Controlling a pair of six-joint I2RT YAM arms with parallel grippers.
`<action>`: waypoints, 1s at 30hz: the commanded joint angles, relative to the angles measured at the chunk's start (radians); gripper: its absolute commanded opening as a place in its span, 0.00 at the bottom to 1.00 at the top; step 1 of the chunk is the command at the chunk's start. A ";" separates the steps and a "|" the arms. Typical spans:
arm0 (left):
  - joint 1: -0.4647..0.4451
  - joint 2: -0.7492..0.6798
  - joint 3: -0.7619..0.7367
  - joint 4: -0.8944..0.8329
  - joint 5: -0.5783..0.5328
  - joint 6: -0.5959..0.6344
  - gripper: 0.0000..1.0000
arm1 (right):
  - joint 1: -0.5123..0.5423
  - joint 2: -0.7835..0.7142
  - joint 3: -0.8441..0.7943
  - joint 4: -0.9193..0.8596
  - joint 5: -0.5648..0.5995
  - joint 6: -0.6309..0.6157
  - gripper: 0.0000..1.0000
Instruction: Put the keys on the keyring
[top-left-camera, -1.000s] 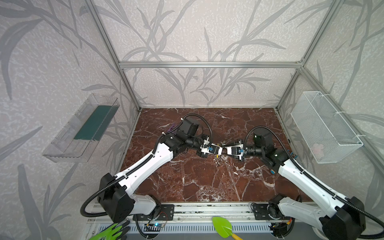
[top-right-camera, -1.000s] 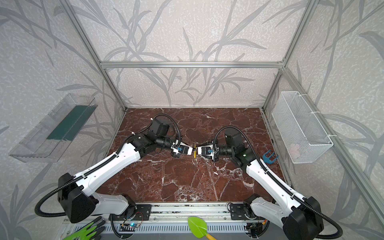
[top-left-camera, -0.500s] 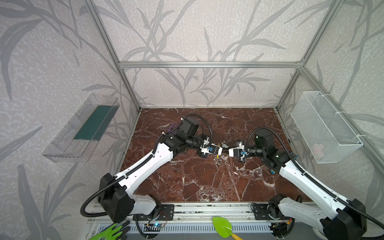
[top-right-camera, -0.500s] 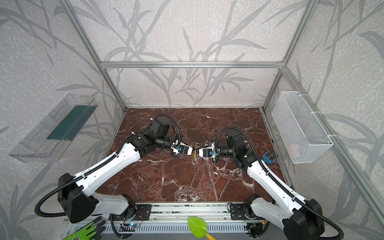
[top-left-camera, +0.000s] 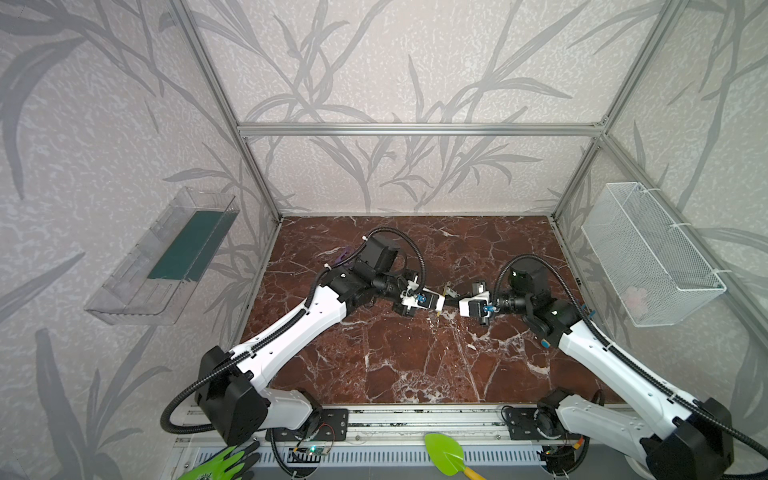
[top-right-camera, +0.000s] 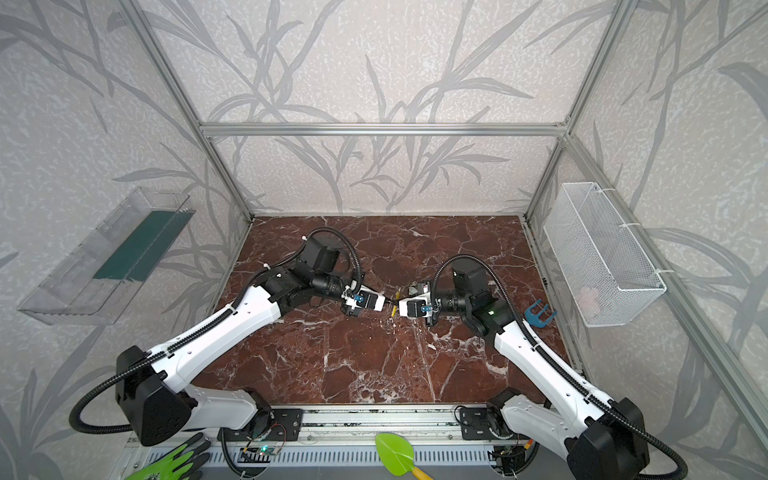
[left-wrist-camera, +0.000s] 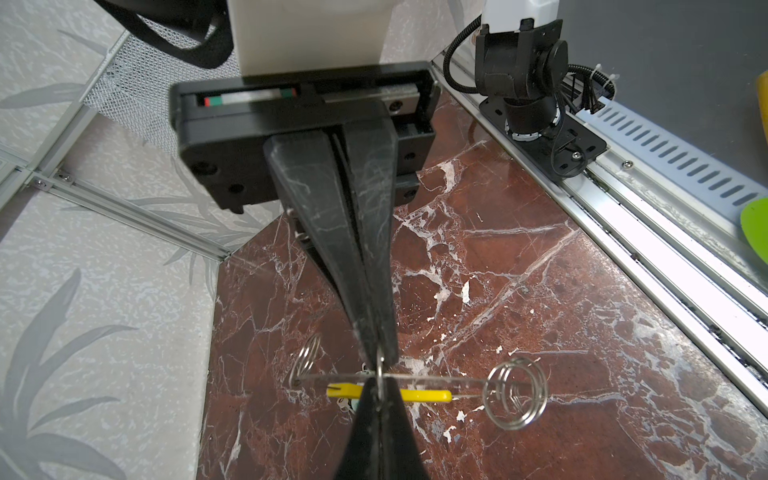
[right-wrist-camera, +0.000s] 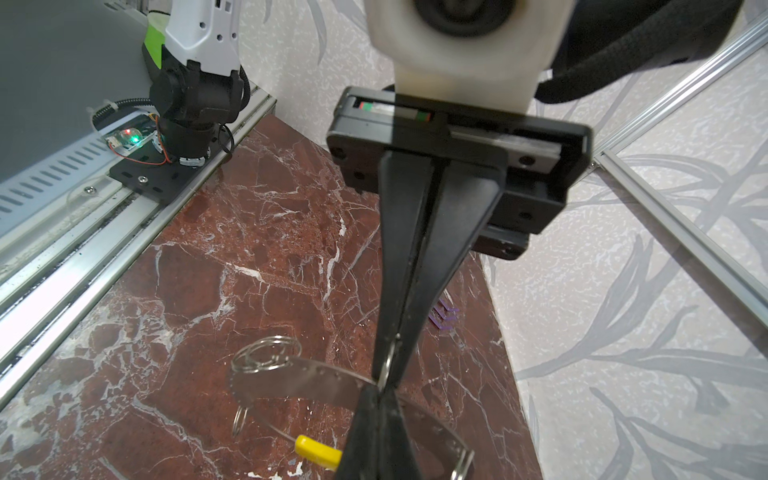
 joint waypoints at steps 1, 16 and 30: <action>-0.004 0.004 0.042 0.008 0.036 -0.011 0.00 | 0.004 -0.021 0.001 -0.013 -0.057 -0.009 0.00; 0.014 -0.024 -0.032 0.109 0.000 -0.150 0.27 | -0.001 -0.013 -0.046 0.098 -0.008 0.152 0.00; 0.023 -0.123 -0.177 0.254 -0.085 -0.272 0.28 | -0.002 -0.016 -0.060 0.129 0.031 0.171 0.00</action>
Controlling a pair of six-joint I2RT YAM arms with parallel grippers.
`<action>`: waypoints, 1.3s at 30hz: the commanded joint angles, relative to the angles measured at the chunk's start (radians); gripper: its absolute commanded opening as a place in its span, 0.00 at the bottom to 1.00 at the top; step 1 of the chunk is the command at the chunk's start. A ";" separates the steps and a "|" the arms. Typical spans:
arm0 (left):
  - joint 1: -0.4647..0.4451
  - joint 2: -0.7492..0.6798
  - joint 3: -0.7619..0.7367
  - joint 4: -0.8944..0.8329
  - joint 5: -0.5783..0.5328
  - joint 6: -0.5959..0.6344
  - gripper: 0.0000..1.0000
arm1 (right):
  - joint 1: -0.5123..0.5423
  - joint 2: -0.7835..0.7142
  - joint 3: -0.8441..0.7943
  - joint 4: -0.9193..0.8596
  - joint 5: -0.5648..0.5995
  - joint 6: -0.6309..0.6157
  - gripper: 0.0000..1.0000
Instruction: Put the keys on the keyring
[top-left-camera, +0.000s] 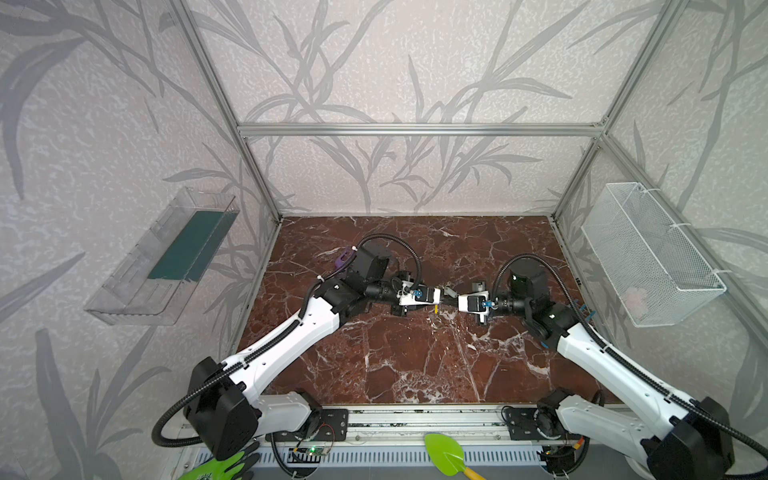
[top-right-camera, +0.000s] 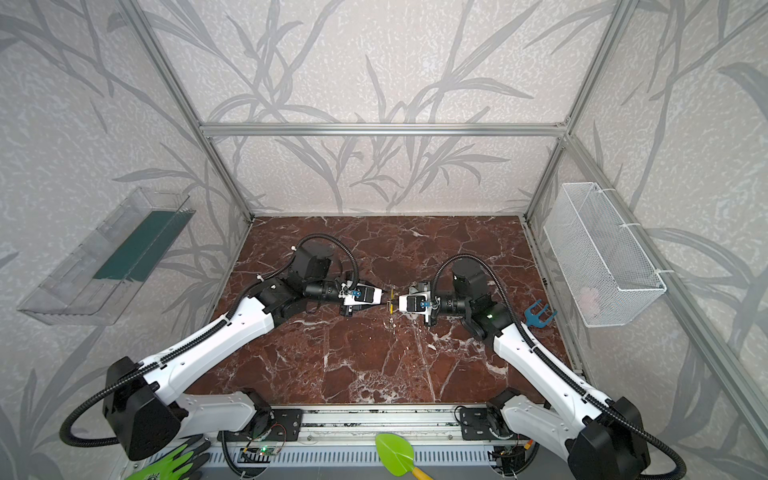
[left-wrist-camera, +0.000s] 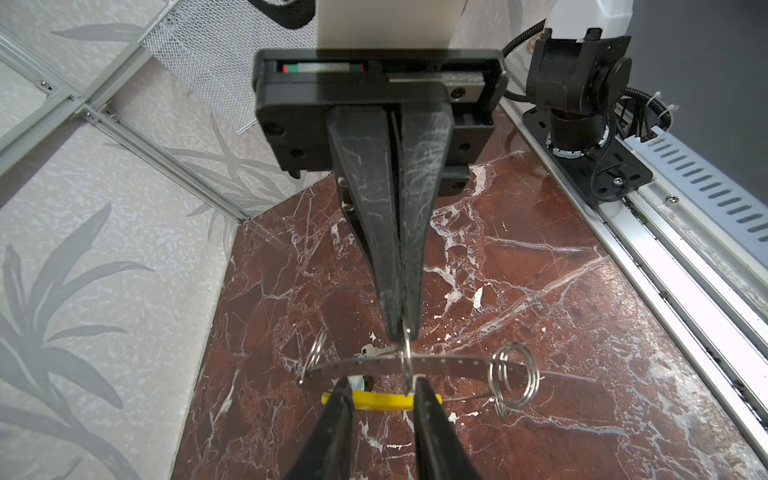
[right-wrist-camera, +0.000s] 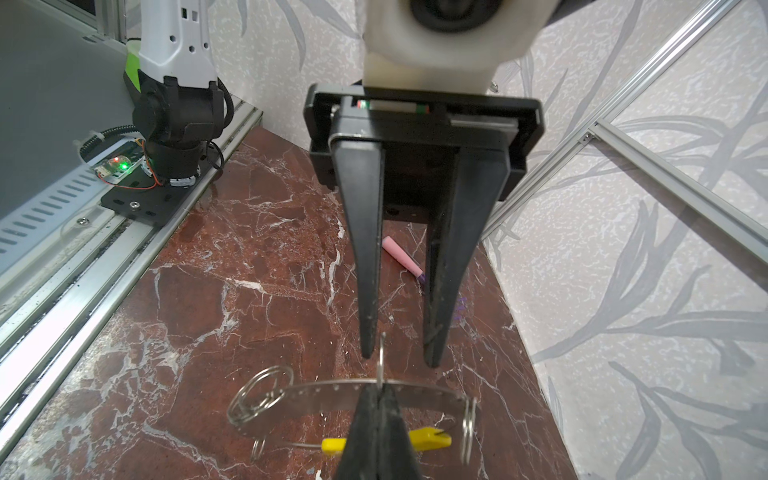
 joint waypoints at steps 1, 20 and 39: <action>0.005 -0.040 -0.025 0.050 -0.025 -0.043 0.27 | -0.001 -0.011 -0.006 0.032 0.003 0.019 0.00; 0.001 -0.015 -0.008 0.034 0.010 -0.082 0.18 | 0.000 0.002 -0.005 0.056 0.023 0.019 0.00; 0.001 0.027 0.032 0.016 0.041 -0.073 0.06 | 0.022 -0.011 -0.020 0.070 0.109 -0.063 0.00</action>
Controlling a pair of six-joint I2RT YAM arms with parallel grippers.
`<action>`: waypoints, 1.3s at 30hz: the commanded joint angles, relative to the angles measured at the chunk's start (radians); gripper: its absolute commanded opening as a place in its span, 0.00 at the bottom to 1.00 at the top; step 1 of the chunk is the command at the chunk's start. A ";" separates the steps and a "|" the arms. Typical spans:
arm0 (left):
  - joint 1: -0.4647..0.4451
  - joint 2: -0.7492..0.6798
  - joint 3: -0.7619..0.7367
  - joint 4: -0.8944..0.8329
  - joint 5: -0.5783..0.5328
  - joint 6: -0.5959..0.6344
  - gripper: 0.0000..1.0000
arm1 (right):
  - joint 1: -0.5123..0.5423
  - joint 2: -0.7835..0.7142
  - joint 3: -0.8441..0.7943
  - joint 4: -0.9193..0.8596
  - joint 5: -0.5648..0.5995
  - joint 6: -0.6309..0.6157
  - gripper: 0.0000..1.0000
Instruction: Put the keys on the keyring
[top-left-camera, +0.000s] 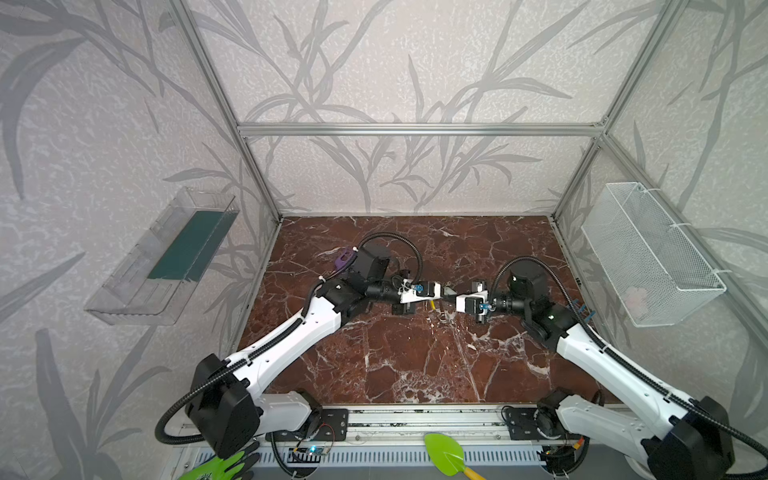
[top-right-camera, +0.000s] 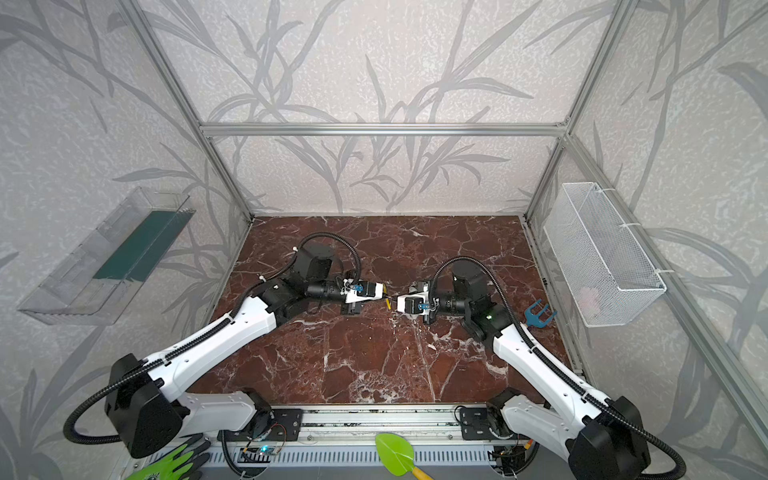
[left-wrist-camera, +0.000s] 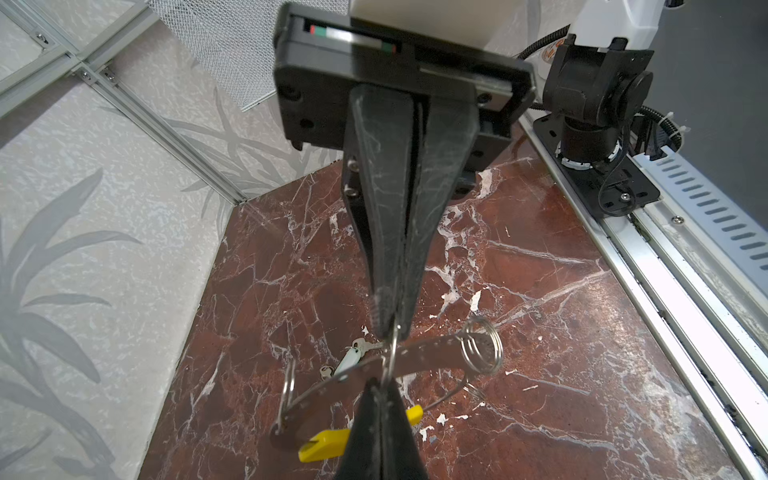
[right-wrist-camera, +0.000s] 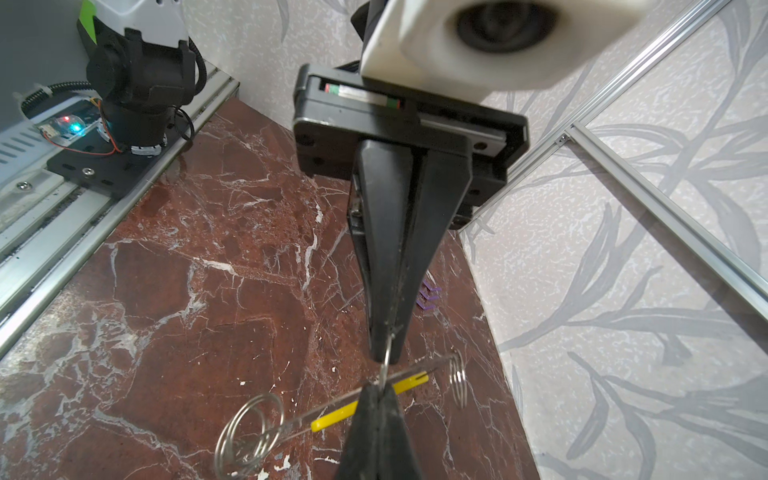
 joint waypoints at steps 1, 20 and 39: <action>-0.005 0.003 0.037 -0.007 0.047 0.008 0.07 | 0.009 -0.010 -0.009 0.036 0.034 0.001 0.00; -0.011 0.003 0.032 0.001 0.040 0.015 0.12 | 0.012 0.006 -0.011 0.056 0.033 0.029 0.00; -0.009 0.021 0.071 -0.086 0.056 0.041 0.00 | 0.071 -0.053 -0.096 0.144 0.138 -0.114 0.07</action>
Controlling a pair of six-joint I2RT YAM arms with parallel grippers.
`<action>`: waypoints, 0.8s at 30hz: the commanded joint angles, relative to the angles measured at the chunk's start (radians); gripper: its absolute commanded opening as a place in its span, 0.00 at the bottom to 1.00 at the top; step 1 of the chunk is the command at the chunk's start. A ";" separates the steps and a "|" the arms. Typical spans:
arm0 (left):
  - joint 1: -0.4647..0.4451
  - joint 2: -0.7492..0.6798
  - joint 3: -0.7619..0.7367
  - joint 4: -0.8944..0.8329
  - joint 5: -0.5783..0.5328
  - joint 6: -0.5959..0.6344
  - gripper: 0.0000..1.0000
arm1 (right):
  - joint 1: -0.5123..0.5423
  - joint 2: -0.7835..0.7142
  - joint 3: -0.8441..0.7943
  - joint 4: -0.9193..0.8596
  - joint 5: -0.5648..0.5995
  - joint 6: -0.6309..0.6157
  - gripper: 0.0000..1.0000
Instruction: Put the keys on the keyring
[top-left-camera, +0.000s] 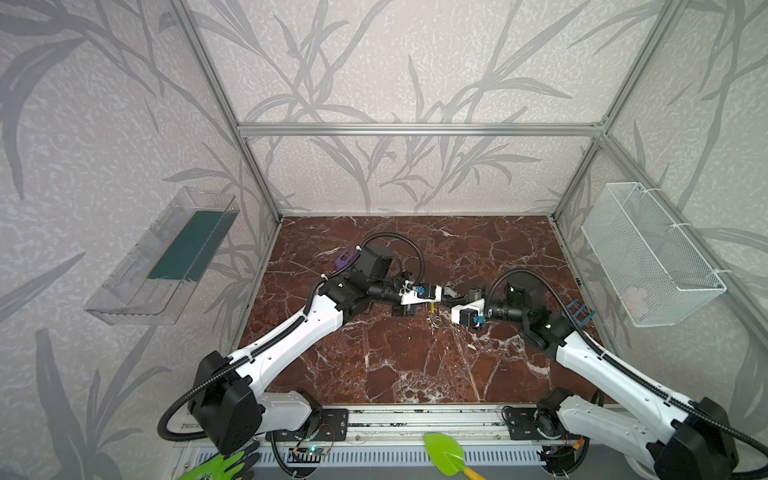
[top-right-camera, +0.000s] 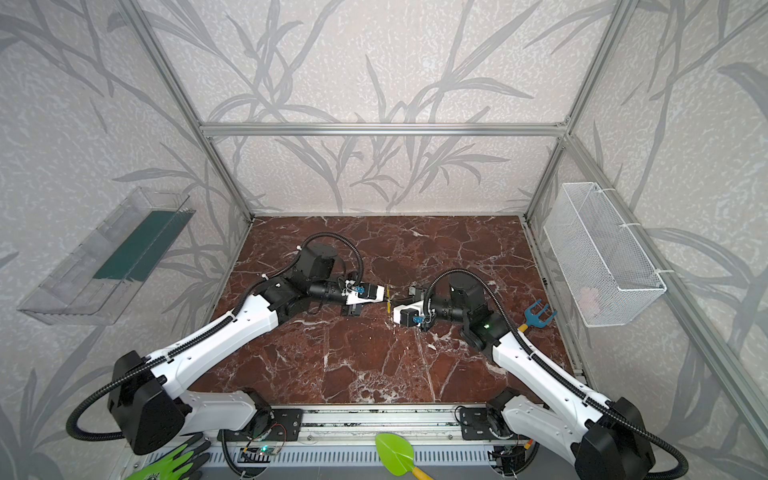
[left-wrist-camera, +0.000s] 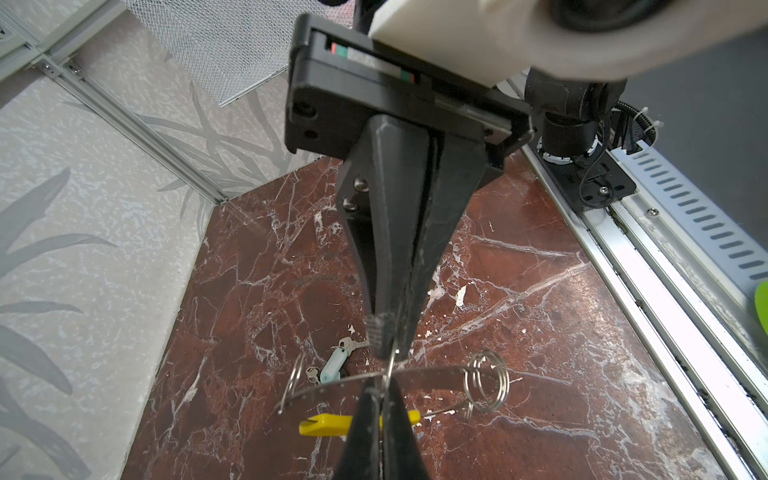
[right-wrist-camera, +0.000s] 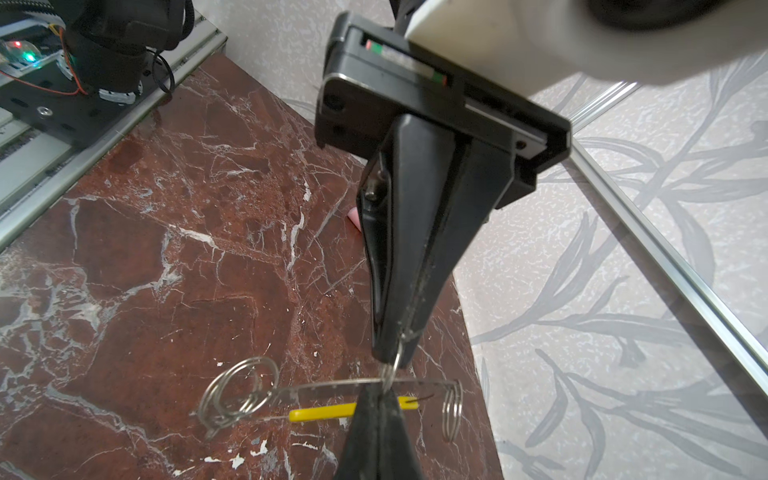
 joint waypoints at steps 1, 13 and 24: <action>-0.005 0.003 0.053 -0.026 0.035 0.022 0.00 | 0.011 -0.018 -0.009 0.069 0.021 0.009 0.11; -0.006 0.016 0.076 -0.067 0.021 0.065 0.00 | 0.011 -0.018 -0.003 0.075 -0.002 0.076 0.16; -0.005 0.024 0.086 -0.053 0.036 0.033 0.00 | 0.011 -0.007 0.011 0.000 -0.009 0.005 0.09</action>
